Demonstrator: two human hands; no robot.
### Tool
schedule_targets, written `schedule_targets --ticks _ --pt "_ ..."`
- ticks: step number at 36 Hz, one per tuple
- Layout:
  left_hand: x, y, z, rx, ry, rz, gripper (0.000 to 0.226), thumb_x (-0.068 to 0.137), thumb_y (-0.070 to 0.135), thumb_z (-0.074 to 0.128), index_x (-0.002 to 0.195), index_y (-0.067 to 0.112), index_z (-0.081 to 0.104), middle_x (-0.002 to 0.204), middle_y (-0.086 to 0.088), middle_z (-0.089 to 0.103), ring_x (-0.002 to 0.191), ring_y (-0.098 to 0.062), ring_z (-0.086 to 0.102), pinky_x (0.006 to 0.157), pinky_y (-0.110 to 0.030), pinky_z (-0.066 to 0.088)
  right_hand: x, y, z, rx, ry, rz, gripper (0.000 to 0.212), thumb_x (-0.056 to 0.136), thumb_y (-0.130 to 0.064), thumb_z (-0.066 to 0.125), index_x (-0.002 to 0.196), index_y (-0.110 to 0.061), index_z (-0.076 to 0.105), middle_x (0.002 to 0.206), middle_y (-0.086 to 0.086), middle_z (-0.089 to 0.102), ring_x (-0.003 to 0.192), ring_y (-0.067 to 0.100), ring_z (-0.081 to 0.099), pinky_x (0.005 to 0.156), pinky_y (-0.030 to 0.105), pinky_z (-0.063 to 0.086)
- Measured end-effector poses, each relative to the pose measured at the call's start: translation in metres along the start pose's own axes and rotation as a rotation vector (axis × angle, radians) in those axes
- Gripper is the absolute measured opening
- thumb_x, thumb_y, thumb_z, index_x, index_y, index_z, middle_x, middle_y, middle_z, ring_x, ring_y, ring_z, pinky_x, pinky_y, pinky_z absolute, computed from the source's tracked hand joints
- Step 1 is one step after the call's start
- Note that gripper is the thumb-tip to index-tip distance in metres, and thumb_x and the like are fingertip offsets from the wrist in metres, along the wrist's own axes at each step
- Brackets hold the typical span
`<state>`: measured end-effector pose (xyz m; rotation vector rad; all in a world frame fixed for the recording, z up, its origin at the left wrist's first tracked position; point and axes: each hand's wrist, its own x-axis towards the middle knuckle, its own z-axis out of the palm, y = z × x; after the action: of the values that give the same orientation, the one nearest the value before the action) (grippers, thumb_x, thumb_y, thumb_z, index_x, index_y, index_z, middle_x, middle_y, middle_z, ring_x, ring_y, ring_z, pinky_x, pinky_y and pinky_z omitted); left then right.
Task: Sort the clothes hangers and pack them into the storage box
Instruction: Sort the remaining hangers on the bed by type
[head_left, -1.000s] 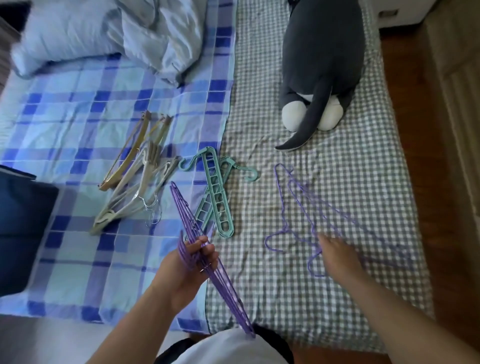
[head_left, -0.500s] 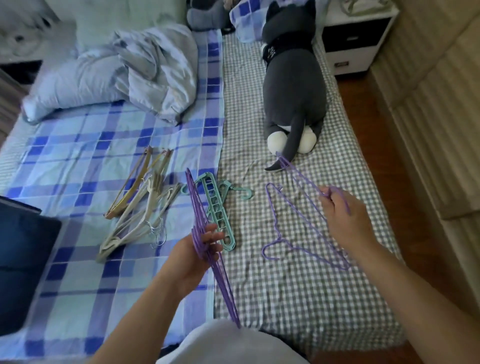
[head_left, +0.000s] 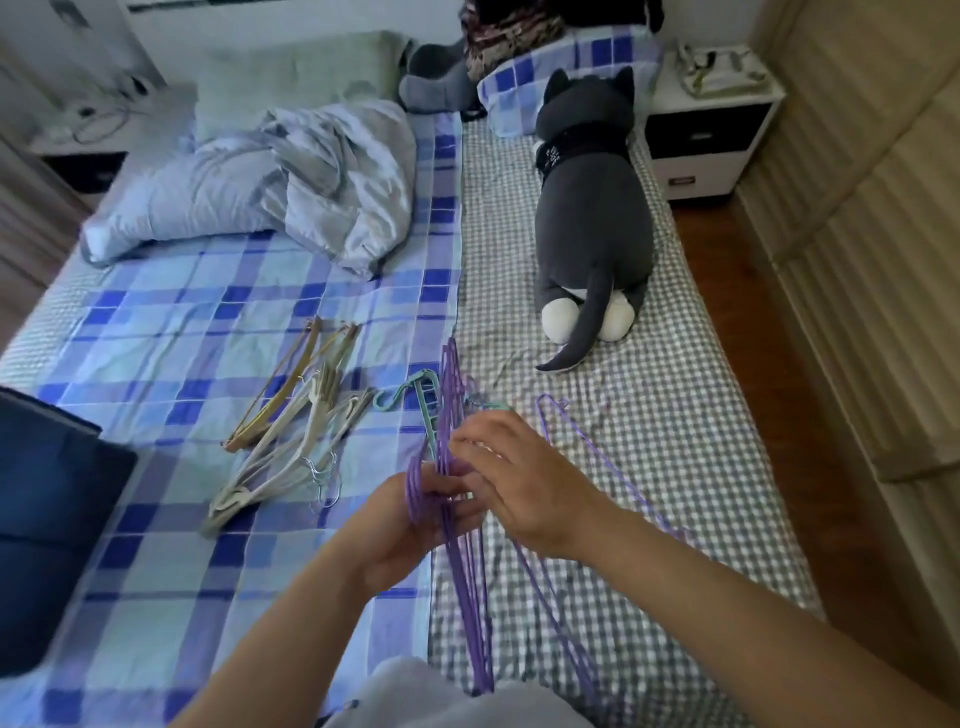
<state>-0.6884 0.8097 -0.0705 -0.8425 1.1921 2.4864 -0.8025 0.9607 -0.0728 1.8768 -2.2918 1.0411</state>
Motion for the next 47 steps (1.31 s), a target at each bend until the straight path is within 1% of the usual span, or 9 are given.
schedule_targets --ticks 7,10,17,23,26,30,35,43,47 --pt "0.005 -0.033 -0.011 -0.297 0.126 -0.053 0.026 0.092 0.013 0.048 0.106 0.006 0.070 0.089 -0.011 0.068 0.077 -0.022 0.068 0.070 -0.037 0.058 -0.025 -0.005 0.065 0.110 0.031 0.119 0.040 0.105 -0.021 0.045 0.134 0.004 0.055 0.137 0.017 0.054 0.126 0.033 0.048 0.114 0.042 0.034" --pt "0.009 -0.043 -0.028 -0.402 0.220 -0.113 0.024 0.096 0.011 0.047 0.112 0.003 0.064 0.077 -0.008 0.061 0.068 -0.025 0.064 0.071 -0.039 0.059 -0.055 0.017 0.079 0.185 -0.010 0.445 0.043 0.106 -0.028 0.039 0.141 -0.006 0.051 0.144 0.009 0.049 0.133 0.021 0.042 0.116 0.038 0.033" --pt "-0.003 -0.057 -0.056 -0.453 0.327 -0.057 0.021 0.099 0.007 0.044 0.090 0.008 0.063 0.099 -0.015 0.071 0.071 -0.025 0.068 0.066 -0.036 0.059 -0.158 0.133 0.104 -0.006 -0.811 1.216 0.072 0.100 -0.025 0.047 0.160 -0.018 0.008 0.167 0.005 0.009 0.151 0.029 0.015 0.119 0.045 0.028" --pt "-0.019 -0.061 -0.070 -0.476 0.380 -0.033 0.017 0.098 0.007 0.045 0.100 0.010 0.062 0.081 -0.009 0.063 0.087 -0.030 0.070 0.081 -0.045 0.058 -0.162 0.144 0.121 -0.027 -0.917 1.303 0.081 0.099 -0.017 0.047 0.159 -0.025 -0.007 0.168 0.005 0.003 0.152 0.034 0.013 0.118 0.047 0.029" --pt "-0.027 -0.057 -0.071 -0.486 0.376 -0.009 0.021 0.096 0.005 0.049 0.111 0.005 0.064 0.083 -0.011 0.061 0.097 -0.035 0.069 0.087 -0.051 0.057 -0.144 0.136 0.132 -0.036 -0.927 1.265 0.080 0.100 -0.010 0.043 0.159 -0.026 -0.008 0.155 0.007 0.037 0.113 0.026 0.056 0.088 0.040 0.051" --pt "-0.031 -0.050 -0.072 -0.462 0.398 -0.008 0.020 0.094 0.006 0.051 0.107 0.006 0.066 0.076 -0.007 0.059 0.074 -0.025 0.064 0.077 -0.042 0.056 -0.124 0.109 0.130 -0.234 -1.011 1.052 0.093 0.094 0.000 0.045 0.156 -0.026 -0.020 0.064 0.000 0.051 0.045 0.015 0.037 0.041 0.026 0.032" --pt "-0.027 -0.046 -0.076 -0.449 0.409 0.007 0.017 0.094 0.008 0.052 0.102 0.007 0.066 0.072 -0.005 0.056 0.065 -0.022 0.057 0.066 -0.037 0.052 -0.102 0.093 0.108 -0.332 -0.831 0.793 0.087 0.090 0.003 0.049 0.160 -0.025 0.004 0.065 -0.004 0.054 0.048 0.012 0.041 0.044 0.028 0.035" --pt "-0.018 -0.036 -0.065 -0.397 0.343 0.039 0.011 0.088 0.009 0.055 0.094 0.008 0.065 0.069 -0.003 0.056 0.064 -0.021 0.058 0.066 -0.032 0.054 -0.047 0.128 0.025 0.131 0.159 1.299 0.030 0.106 -0.037 0.034 0.114 -0.014 0.051 0.094 0.005 0.071 0.082 0.026 0.068 0.066 0.037 0.048" --pt "-0.016 -0.033 -0.063 -0.359 0.347 0.038 0.011 0.094 0.010 0.053 0.093 0.009 0.064 0.068 -0.004 0.054 0.063 -0.022 0.058 0.071 -0.034 0.051 -0.038 0.134 -0.018 0.032 0.140 1.276 0.038 0.107 -0.041 0.033 0.092 -0.014 0.056 0.080 -0.005 0.066 0.072 0.018 0.063 0.069 0.038 0.053"
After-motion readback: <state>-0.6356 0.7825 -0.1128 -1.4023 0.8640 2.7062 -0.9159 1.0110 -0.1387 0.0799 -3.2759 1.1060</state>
